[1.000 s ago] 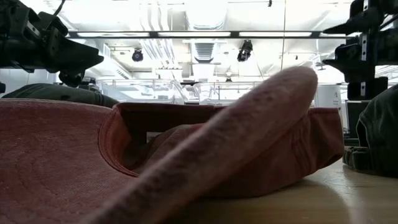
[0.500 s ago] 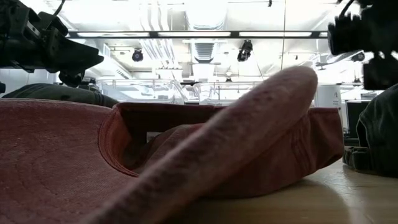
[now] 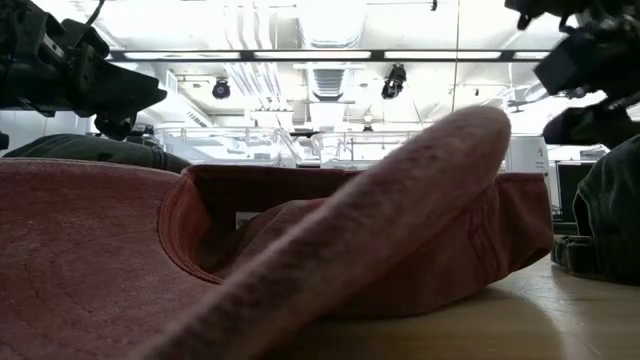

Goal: Pick & Place hat
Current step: Put the bottom black cap into the right transparent bin, then put the black cap into the right transparent bin

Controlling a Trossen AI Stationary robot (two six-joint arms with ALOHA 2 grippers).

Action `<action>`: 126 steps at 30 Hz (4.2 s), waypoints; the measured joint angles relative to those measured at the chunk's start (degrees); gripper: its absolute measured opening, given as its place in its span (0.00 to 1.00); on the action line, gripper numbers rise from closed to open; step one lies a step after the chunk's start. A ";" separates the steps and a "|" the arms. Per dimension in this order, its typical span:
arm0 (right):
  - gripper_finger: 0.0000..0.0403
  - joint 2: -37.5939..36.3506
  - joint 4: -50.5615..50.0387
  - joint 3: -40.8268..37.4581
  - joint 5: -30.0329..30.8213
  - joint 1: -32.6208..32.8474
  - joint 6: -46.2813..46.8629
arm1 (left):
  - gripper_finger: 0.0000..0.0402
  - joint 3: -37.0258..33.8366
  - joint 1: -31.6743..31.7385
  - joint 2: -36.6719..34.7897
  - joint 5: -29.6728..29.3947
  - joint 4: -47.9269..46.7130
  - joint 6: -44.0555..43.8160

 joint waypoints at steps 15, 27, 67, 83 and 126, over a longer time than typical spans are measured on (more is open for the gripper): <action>0.59 5.87 15.32 -0.93 5.58 3.64 2.29 | 0.27 0.00 0.02 0.00 -0.02 0.00 0.00; 0.21 14.63 23.49 -0.98 0.57 2.74 2.43 | 0.27 0.02 0.01 0.02 0.00 0.00 0.00; 0.03 -14.07 36.89 15.68 39.06 -39.18 16.51 | 0.27 0.00 0.02 0.02 0.00 0.00 0.00; 0.04 6.06 30.30 22.63 47.15 -40.99 26.66 | 0.27 0.01 0.01 0.02 -0.02 0.00 0.00; 0.50 9.47 27.05 9.60 8.52 -2.20 70.34 | 0.27 0.02 0.01 0.02 -0.02 0.00 0.00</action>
